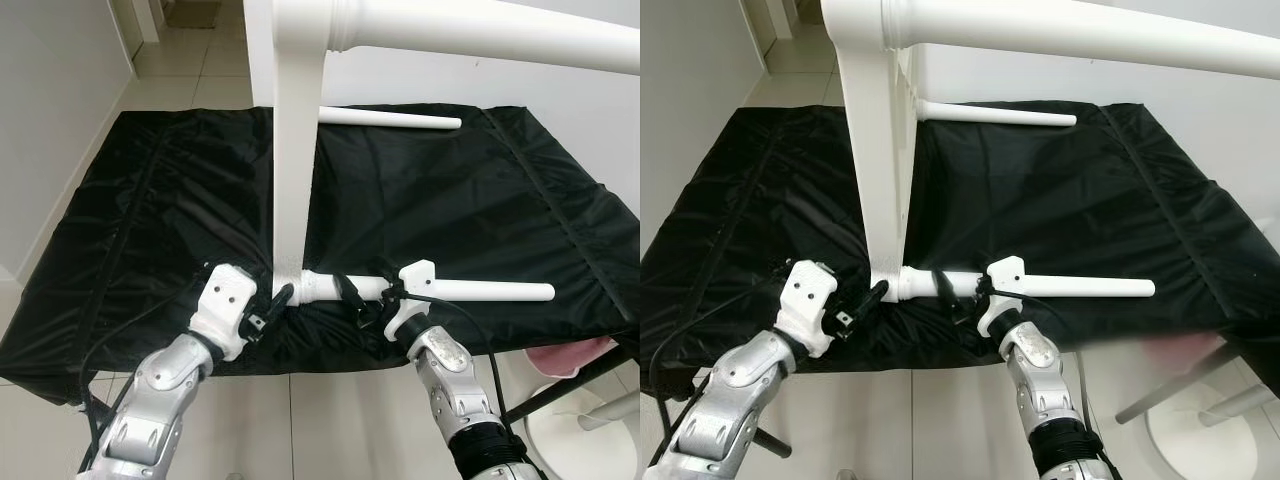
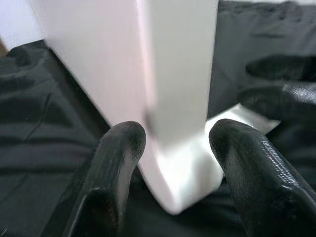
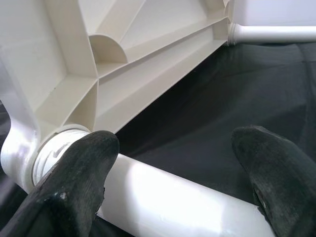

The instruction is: Building children table

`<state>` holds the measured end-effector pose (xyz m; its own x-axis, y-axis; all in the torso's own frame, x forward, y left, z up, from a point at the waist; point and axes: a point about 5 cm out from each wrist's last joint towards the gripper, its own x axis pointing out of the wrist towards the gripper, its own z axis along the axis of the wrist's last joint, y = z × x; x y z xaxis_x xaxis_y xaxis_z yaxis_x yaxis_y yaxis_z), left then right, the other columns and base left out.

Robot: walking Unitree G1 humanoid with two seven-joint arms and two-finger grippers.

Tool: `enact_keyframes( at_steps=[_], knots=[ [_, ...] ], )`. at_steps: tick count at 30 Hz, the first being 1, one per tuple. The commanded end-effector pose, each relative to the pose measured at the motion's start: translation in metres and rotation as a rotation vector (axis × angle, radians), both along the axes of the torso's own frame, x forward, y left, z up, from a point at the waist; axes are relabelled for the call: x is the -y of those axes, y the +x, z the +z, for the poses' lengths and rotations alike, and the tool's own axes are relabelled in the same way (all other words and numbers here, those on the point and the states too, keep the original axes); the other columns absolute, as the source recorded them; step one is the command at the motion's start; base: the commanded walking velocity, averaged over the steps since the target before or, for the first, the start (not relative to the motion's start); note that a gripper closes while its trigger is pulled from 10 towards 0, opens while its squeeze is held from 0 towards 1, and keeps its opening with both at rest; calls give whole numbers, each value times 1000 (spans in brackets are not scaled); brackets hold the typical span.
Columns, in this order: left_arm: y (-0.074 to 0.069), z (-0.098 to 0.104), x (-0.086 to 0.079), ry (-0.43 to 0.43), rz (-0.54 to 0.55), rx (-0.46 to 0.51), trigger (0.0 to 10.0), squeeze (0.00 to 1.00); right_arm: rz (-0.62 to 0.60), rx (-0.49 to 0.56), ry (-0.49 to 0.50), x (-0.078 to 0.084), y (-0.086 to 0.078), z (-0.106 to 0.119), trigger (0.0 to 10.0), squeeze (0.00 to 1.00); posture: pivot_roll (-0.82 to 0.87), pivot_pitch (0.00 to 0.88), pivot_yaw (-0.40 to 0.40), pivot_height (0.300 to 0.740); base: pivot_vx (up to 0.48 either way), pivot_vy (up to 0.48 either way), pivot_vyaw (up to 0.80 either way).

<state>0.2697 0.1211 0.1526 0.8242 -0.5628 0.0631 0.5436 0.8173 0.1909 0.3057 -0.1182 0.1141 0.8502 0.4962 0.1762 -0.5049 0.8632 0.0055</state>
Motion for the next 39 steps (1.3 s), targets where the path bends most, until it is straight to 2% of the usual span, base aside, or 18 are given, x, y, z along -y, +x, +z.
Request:
enact_keyframes(
  at_steps=[1, 5, 8, 10, 14, 19, 24, 29, 33, 37, 39],
  knots=[
    [3, 0, 0, -8, 24, -19, 10000, 0, -1, -12, -5, 1, -1, -1, 10000, 0, 34, 76, -2, 740, 0, 0, 0],
    [17, 4, -1, -34, 114, -36, 10000, 0, -13, -11, 4, 1, -2, -1, 10000, 0, 26, 77, 6, 740, 0, 0, 0],
    [20, 5, -2, -44, 134, -41, 10000, 0, -15, -11, 6, 1, -2, -1, 10000, 0, 22, 78, 7, 740, 0, 0, 0],
    [27, 7, -6, -43, 200, -49, 10000, 0, -21, -11, 12, 0, -2, 0, 10000, 0, 15, 80, 11, 740, 0, 0, 0],
    [32, 7, -14, -24, 263, -54, 10000, 0, -30, -12, 16, 0, -4, 0, 10000, 0, 4, 86, 17, 740, 0, 0, 0],
    [37, 11, -22, -19, 292, -38, 10000, 0, -45, -15, 17, 2, -5, 0, 10000, 0, 0, 93, 20, 740, 0, 0, 0],
    [40, 14, -23, -18, 301, -28, 10000, 0, -49, -15, 19, 2, -3, 1, 10000, 0, -3, 94, 22, 740, 0, 0, 0],
    [33, 13, -13, -25, 243, -29, 10000, 0, -52, -8, 18, 4, -4, 4, 10000, 0, -18, 101, 20, 740, 0, 0, 0],
    [20, 13, 1, -61, 103, -31, 10000, 0, -62, 1, 19, 8, -6, 6, 10000, 0, -27, 107, 25, 740, 0, 0, 0],
    [13, 12, 10, -54, -10, -42, 10000, 0, -69, 0, 17, 9, -6, 5, 10000, 0, -30, 119, 28, 740, 0, 0, 0],
    [13, 12, 10, -54, -10, -42, 10000, 0, -69, 0, 17, 9, -6, 5, 10000, 0, -30, 119, 28, 740, 0, 0, 0]
  ],
)
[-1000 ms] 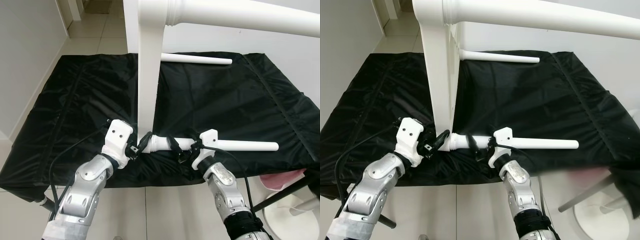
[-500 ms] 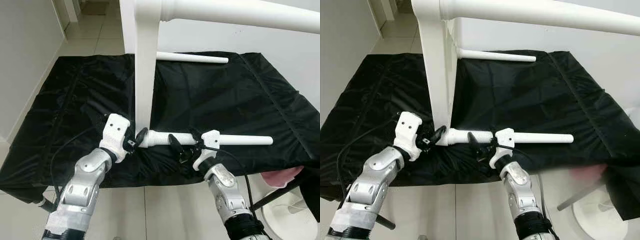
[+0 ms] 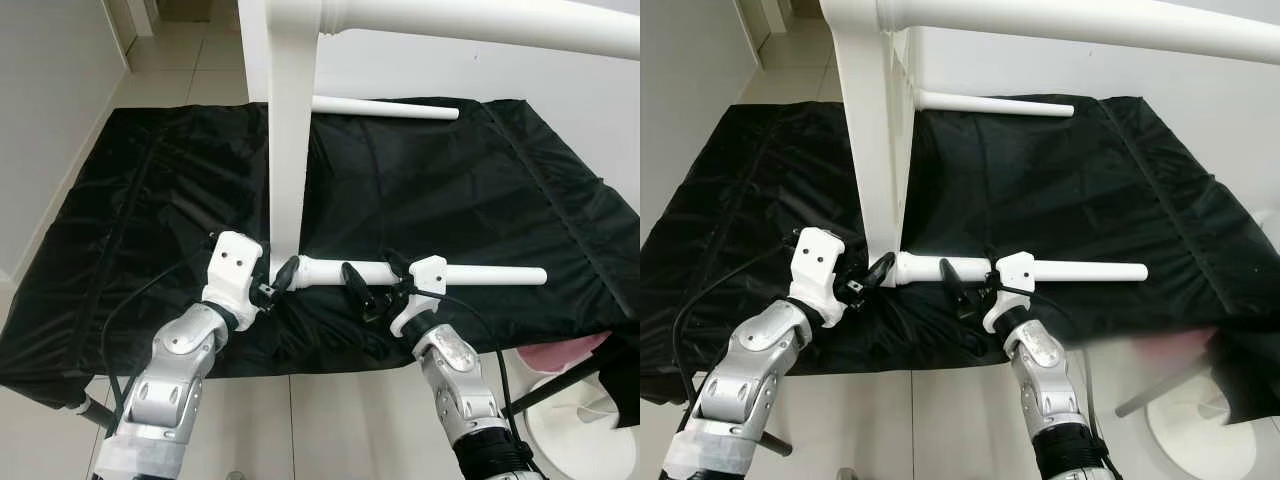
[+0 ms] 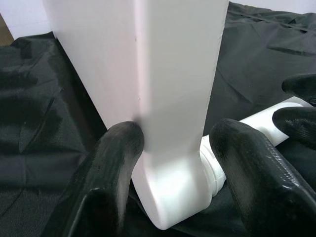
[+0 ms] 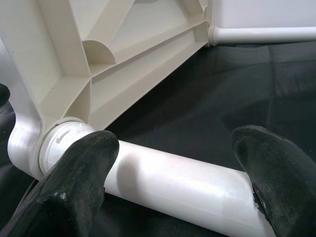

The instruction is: Building children table

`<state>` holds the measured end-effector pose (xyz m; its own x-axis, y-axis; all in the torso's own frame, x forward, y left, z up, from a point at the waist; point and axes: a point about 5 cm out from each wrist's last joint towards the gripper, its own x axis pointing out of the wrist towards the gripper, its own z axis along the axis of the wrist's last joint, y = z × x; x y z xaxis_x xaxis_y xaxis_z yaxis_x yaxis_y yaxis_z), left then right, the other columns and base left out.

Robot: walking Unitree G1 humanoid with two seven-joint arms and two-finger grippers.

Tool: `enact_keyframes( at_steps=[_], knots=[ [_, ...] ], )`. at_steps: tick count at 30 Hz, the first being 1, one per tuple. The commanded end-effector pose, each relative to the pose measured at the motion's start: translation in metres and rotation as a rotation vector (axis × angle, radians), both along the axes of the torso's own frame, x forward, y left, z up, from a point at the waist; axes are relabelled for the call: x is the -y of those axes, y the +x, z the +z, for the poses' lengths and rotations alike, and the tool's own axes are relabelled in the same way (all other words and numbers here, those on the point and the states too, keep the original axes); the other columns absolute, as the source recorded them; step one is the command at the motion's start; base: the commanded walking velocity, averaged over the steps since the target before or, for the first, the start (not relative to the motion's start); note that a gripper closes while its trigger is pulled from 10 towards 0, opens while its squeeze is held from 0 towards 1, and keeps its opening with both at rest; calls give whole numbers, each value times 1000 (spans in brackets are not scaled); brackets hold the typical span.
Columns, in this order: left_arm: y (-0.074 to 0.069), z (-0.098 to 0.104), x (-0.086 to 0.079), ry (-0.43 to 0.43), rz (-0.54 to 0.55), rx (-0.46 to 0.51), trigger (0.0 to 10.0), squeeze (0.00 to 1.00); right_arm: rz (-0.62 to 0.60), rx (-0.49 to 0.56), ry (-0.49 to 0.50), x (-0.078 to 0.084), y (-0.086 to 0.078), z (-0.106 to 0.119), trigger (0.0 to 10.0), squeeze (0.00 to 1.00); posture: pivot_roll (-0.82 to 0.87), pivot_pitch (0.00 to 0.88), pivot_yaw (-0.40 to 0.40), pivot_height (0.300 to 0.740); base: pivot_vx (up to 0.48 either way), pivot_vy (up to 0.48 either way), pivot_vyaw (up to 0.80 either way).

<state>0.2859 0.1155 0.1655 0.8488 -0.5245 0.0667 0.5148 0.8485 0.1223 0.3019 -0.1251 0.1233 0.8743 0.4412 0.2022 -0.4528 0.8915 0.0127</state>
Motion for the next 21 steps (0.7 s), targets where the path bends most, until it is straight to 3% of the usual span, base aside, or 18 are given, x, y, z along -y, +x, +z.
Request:
enact_keyframes(
  at_steps=[1, 3, 4, 7, 13, 14, 21],
  knots=[
    [-6, -1, 6, 10, -76, -4, 10000, 0, -11, -21, -2, 3, -2, -4, 10000, 0, -30, 119, 29, 740, 0, 0, 0],
    [-8, -1, 8, -4, -112, -15, 10000, 0, -13, -21, -2, 3, -2, -4, 10000, 0, -30, 121, 31, 740, 0, 0, 0],
    [-11, -4, 9, -26, -157, -48, 10000, 1000, -15, -20, -2, 3, -2, -3, 10000, 0, -30, 120, 32, 740, 0, 0, 0],
    [-15, -6, 11, -23, -207, -63, 10000, 1000, -18, -19, -2, 3, -2, -3, 10000, 0, -29, 119, 34, 740, 0, 0, 0],
    [-16, -7, 10, 33, -171, -47, 10000, 1000, -24, -19, 1, 3, -3, -4, 10000, 0, -26, 115, 35, 740, 0, 0, 0],
    [-16, -7, 9, 40, -164, -45, 10000, 0, -23, -19, 3, 2, -4, -4, 10000, 0, -26, 114, 35, 740, 0, 0, 0],
    [-19, -6, 11, 41, -180, -49, 10000, 0, -25, -21, 5, 2, -5, -5, 10000, 0, -24, 113, 40, 740, 0, 0, 0]
  ],
)
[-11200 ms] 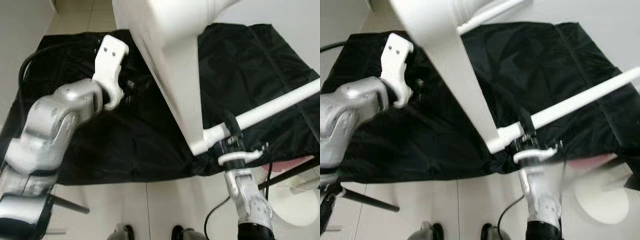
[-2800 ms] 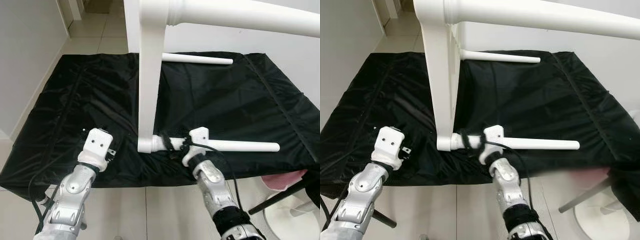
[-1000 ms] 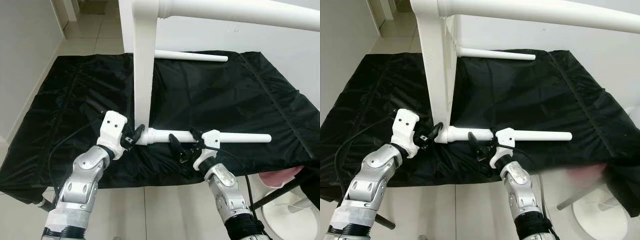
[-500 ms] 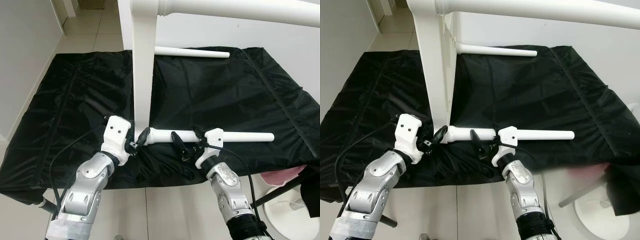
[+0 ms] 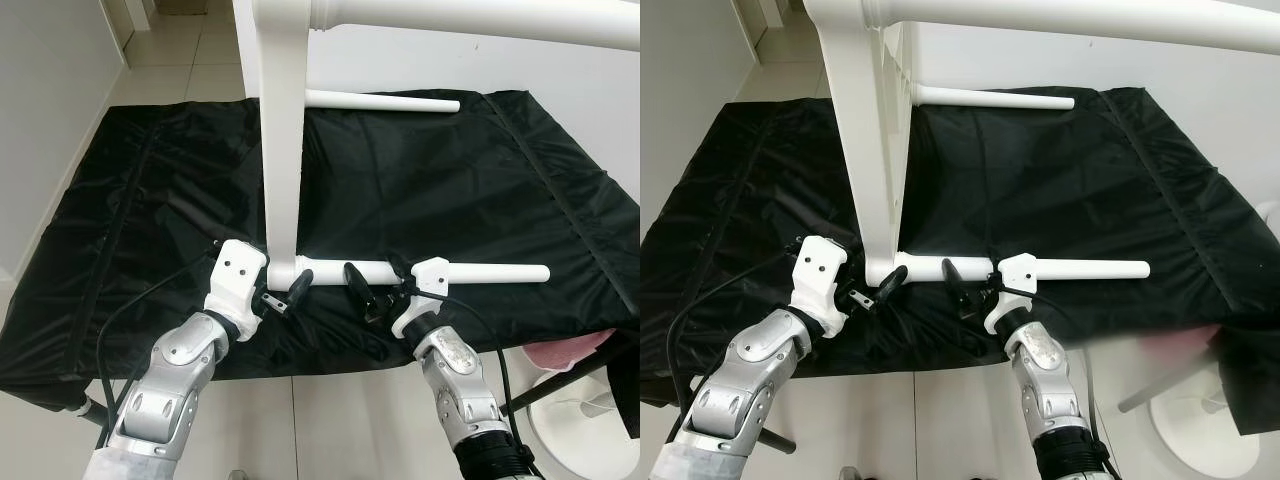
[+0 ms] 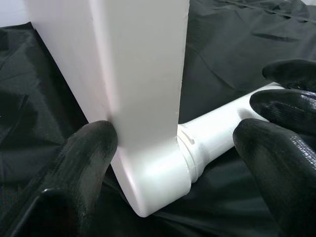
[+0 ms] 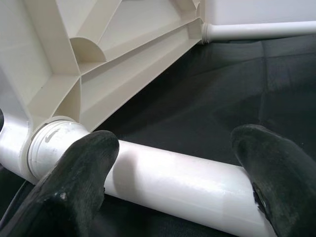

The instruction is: Building children table

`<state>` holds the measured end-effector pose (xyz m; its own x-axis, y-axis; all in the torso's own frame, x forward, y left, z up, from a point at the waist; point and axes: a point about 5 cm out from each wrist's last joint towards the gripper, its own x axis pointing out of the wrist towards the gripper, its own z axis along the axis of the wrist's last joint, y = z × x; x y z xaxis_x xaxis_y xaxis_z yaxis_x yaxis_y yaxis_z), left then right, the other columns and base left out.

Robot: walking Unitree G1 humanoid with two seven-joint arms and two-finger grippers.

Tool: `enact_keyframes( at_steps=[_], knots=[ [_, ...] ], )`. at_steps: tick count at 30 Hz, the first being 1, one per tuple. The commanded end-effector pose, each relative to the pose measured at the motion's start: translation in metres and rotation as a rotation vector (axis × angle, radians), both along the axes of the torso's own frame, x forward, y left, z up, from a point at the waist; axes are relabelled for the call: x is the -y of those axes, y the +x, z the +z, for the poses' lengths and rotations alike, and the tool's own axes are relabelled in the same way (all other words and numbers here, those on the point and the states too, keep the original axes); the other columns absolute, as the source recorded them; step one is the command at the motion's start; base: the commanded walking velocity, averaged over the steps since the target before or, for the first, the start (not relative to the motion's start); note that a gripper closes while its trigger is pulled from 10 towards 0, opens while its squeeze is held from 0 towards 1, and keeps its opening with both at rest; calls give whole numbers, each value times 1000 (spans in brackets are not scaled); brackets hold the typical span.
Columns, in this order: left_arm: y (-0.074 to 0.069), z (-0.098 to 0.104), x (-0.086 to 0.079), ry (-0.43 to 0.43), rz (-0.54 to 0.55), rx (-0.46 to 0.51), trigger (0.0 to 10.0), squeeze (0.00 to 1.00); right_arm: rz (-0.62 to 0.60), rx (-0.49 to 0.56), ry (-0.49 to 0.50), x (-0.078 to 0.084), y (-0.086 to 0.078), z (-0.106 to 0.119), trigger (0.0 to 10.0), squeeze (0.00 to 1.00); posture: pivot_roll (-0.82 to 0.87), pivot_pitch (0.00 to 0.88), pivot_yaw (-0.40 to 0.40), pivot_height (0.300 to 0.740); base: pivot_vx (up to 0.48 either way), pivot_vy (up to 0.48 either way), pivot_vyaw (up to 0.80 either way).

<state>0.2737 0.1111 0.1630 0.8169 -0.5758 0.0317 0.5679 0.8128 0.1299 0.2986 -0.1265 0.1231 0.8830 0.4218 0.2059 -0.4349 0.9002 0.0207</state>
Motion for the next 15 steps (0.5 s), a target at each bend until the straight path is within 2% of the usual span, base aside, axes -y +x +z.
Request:
enact_keyframes(
  at_steps=[1, 15],
  knots=[
    [-7, -3, 7, 17, -124, -27, 10000, 0, -7, -22, -3, 1, -3, -5, 10000, 0, -24, 113, 40, 740, 0, 0, 0],
    [-7, 0, 13, 15, -141, -48, 10000, 0, -38, -5, 9, 3, -2, -2, 10000, 0, -9, 111, 62, 740, 0, 0, 0]
  ],
)
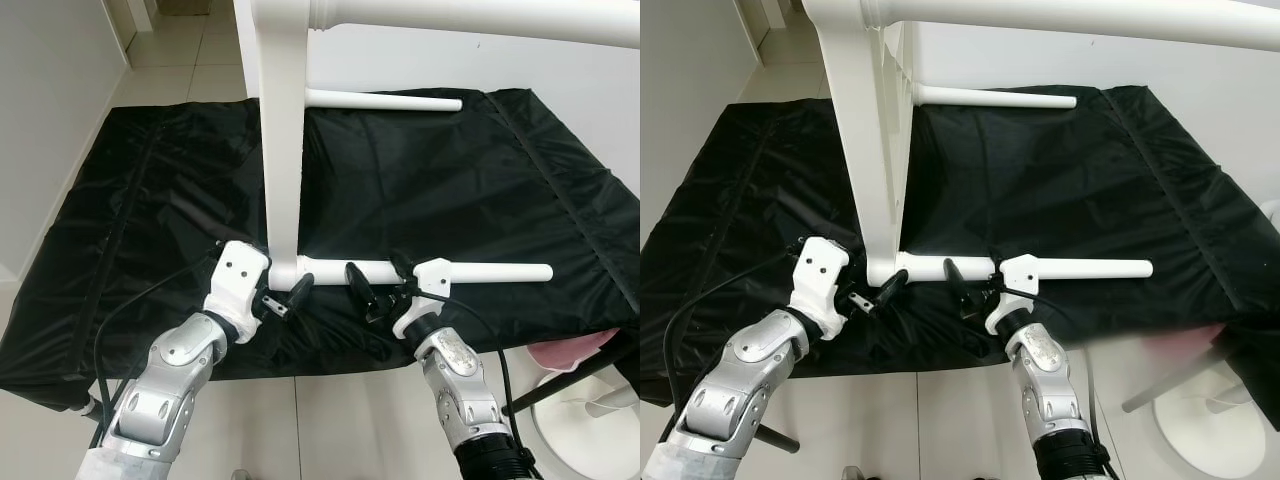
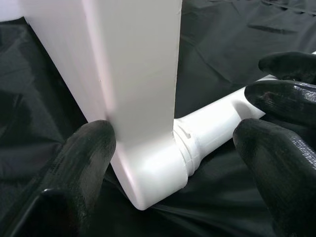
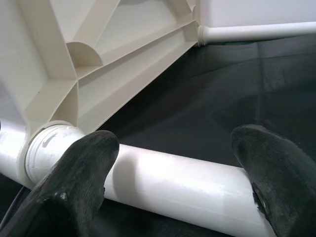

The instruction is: Building children table

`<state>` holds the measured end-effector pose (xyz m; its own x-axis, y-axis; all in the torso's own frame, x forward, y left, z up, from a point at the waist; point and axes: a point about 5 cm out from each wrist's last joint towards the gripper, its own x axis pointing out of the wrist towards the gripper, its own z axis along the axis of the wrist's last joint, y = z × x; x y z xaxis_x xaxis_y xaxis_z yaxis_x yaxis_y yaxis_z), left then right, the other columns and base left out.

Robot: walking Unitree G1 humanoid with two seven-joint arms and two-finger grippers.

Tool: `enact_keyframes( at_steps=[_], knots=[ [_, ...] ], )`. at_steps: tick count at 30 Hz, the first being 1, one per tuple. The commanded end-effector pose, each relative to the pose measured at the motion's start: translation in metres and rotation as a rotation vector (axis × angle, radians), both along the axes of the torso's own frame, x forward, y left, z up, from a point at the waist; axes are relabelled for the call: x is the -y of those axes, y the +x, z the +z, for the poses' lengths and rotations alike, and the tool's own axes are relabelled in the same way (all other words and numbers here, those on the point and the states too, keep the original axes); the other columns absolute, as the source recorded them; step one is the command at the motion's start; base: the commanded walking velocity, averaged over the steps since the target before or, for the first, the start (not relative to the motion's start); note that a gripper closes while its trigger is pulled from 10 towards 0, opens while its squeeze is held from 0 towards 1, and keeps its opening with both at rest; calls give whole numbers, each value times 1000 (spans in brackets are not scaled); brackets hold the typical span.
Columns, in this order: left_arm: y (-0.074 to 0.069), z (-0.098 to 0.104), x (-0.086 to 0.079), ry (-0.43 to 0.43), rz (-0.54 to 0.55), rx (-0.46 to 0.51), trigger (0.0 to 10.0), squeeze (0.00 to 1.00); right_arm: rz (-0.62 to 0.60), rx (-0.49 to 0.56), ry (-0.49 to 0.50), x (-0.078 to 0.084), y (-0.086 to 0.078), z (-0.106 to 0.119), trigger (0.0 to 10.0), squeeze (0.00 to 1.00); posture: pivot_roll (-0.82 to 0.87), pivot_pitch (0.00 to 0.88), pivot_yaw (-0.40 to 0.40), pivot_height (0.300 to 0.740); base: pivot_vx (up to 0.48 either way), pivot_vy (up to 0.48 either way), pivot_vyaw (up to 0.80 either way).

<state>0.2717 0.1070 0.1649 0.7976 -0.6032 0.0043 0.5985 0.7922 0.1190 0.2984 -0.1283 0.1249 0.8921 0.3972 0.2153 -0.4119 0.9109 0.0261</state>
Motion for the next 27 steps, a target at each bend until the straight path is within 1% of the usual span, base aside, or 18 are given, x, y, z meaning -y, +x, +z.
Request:
enact_keyframes(
  at_steps=[1, 3, 5, 8, 9, 12, 13, 16, 18, 19, 20, 21, 22, 23, 24, 26, 27],
  knots=[
    [-5, 0, 9, -11, -103, -30, 10000, 0, -15, -11, 2, 2, -2, -3, 10000, 0, 0, 110, 58, 740, 0, 0, 0],
    [-3, 4, 10, -48, -90, -52, 10000, 0, -17, -12, 4, 2, -2, -3, 10000, 0, 1, 110, 57, 740, 0, 0, 0],
    [0, 13, 10, -105, -69, -49, 10000, 0, -11, -15, 2, 0, -1, -4, 10000, 0, 2, 108, 48, 740, 0, 0, 0],
    [2, 20, 9, -156, -39, -48, 10000, 0, -6, -14, -1, 1, 0, -2, 10000, 0, 2, 108, 42, 740, 0, 0, 0],
    [2, 21, 8, -170, -34, -53, 10000, 0, -6, -13, -1, 1, 0, -2, 10000, 0, 2, 108, 42, 740, 0, 0, 0],
    [4, 27, 7, -175, -19, -31, 10000, 0, -10, -12, -4, 3, 2, -1, 10000, 0, 5, 109, 37, 740, 0, 0, 0],
    [6, 35, 7, -204, -3, -23, 10000, 0, -10, -12, -6, 3, 2, -1, 10000, 0, 5, 110, 37, 740, 0, 0, 0],
    [8, 40, 7, -226, 7, -20, 10000, 0, -10, -11, -6, 3, 2, -1, 10000, 0, 5, 110, 37, 740, 0, 0, 0],
    [12, 53, 5, -283, 36, -15, 10000, 0, -11, -12, -7, 3, 1, -2, 10000, 0, 4, 109, 38, 740, 0, 0, 0],
    [13, 57, 4, -298, 42, -10, 10000, 0, -12, -13, -8, 4, 1, -2, 10000, 0, 3, 109, 39, 740, 0, 0, 0],
    [13, 57, 4, -298, 42, -10, 10000, 0, -12, -13, -8, 4, 1, -2, 10000, 0, 3, 109, 39, 740, 0, 0, 0],
    [14, 61, 3, -307, 54, -4, 10000, 0, -15, -13, -7, 4, 1, -2, 10000, 0, 2, 108, 40, 740, 0, 0, 0],
    [14, 68, 3, -309, 66, 25, 10000, 0, -17, -14, -5, 4, 1, -2, 10000, 0, 2, 106, 41, 740, 0, 0, 0],
    [14, 68, 3, -309, 66, 25, 10000, 0, -17, -14, -5, 4, 1, -2, 10000, 0, 2, 106, 41, 740, 0, 0, 0],
    [17, 77, 3, -318, 90, 59, 10000, 0, -19, -14, -4, 4, 1, -3, 10000, 0, -1, 105, 42, 740, 0, 0, 0],
    [18, 81, 3, -325, 99, 68, 10000, 0, -19, -14, -4, 4, 0, -3, 10000, 0, -1, 105, 42, 740, 0, 0, 0],
    [20, 88, 3, -339, 122, 88, 10000, 0, -21, -14, -4, 4, 0, -3, 10000, 0, -1, 104, 44, 740, 0, 0, 0]
  ],
)
